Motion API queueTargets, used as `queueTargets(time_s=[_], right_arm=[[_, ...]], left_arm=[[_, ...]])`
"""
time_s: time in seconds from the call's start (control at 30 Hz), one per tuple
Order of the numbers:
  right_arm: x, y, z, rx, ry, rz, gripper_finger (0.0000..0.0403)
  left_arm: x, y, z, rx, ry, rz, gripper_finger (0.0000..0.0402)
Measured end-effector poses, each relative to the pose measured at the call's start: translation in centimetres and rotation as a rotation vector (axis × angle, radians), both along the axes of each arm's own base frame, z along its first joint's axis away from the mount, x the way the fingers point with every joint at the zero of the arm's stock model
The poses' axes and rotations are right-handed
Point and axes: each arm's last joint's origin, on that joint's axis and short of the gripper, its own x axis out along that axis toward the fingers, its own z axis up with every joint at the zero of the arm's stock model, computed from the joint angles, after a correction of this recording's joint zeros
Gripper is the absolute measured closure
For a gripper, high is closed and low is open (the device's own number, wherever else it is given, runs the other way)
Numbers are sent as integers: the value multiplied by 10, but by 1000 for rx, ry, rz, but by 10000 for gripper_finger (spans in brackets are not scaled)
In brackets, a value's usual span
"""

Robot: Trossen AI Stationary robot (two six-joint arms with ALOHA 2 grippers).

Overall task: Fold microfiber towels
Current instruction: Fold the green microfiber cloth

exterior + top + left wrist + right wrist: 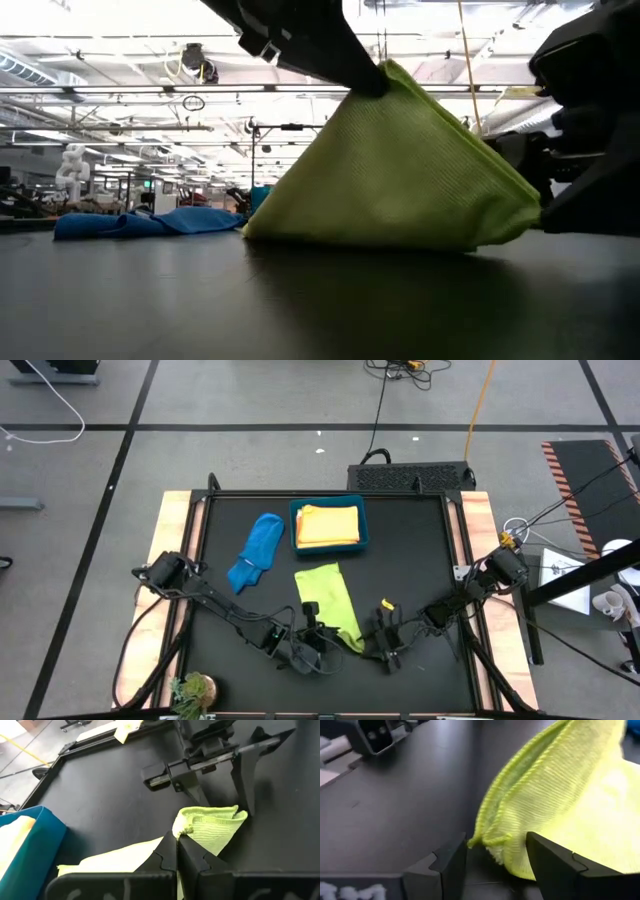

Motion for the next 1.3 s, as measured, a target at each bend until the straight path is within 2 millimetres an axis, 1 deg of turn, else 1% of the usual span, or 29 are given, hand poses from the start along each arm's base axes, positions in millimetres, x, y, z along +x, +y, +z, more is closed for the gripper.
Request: queueTargets(time_s=[0.13, 0.27, 0.5, 0.67, 0.7, 0.8, 0.9, 1.0, 1.1, 1.17, 1.23, 1.3], right_arm=[[0, -2, -1, 16, 9, -66, 211], [0, -2, -1, 24, 8, -70, 238], [0, -1, 0, 24, 7, -64, 311], [-2, 3, 1, 15, 6, -17, 383], [-3, 4, 3, 10, -3, -4, 392], [-6, 8, 11, 17, -31, 21, 397], [-8, 11, 22, 34, -64, 38, 400], [-7, 16, 31, 62, -64, 92, 401], [3, 27, 41, 97, -44, 168, 402], [11, 36, 48, 66, -16, 202, 402], [17, 43, 54, 5, 8, 221, 402], [22, 43, 57, -53, 16, 206, 402]], left_arm=[[0, 0, 0, -6, -2, 5, 401], [-1, 0, -1, -11, 3, 10, 401], [-2, 0, -2, -8, 15, 12, 401], [-4, -1, -4, -2, 35, 15, 401], [-5, -2, -4, 2, 41, 11, 401], [-12, -9, -5, 9, 62, -9, 401], [-19, -21, -5, 8, 78, -45, 401], [-28, -36, -7, -39, 124, -149, 401], [-38, -53, -8, -87, 157, -253, 401], [-45, -62, -8, -90, 160, -284, 401], [-51, -69, -8, -71, 143, -273, 401], [-57, -73, -8, -21, 130, -241, 401]])
